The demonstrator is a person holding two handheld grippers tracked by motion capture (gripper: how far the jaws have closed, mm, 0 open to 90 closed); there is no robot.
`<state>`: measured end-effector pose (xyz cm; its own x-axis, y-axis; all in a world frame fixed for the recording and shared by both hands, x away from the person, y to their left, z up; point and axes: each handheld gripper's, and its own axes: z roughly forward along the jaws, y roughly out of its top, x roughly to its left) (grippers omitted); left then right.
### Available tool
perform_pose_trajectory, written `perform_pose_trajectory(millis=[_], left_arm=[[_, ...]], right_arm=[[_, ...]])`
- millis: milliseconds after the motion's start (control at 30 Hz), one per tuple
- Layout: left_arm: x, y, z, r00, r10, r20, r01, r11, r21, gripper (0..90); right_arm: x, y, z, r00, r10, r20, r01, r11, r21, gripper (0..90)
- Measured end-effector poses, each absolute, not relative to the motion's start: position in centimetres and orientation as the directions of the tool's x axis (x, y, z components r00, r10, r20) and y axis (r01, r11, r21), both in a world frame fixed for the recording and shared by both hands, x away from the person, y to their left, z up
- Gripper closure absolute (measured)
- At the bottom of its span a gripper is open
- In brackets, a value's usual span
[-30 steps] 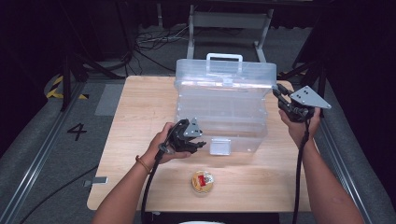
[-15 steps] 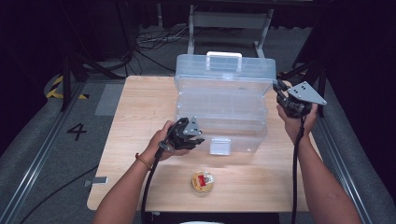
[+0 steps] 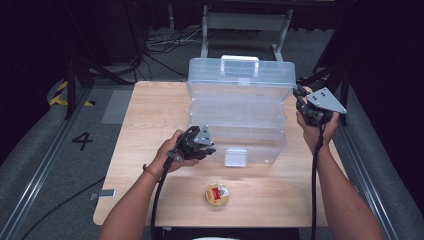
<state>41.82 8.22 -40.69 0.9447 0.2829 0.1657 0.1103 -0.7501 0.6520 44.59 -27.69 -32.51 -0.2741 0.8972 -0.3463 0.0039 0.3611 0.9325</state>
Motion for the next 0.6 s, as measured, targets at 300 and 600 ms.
perform_pose_trajectory(millis=[300, 600], left_arm=[[40.4, 8.9, -40.7, 0.945, 0.278, 0.171, 0.106, -0.758, 0.644, 77.1], [40.5, 9.3, -40.9, 0.945, 0.277, 0.172, 0.096, -0.742, 0.664, 76.8]], right_arm=[[43.9, -27.4, -32.3, -0.279, 0.898, -0.342, -0.006, 0.354, 0.935, 84.3], [45.5, -27.3, -31.4, -0.282, 0.9, -0.332, 0.025, 0.353, 0.935, 85.3]])
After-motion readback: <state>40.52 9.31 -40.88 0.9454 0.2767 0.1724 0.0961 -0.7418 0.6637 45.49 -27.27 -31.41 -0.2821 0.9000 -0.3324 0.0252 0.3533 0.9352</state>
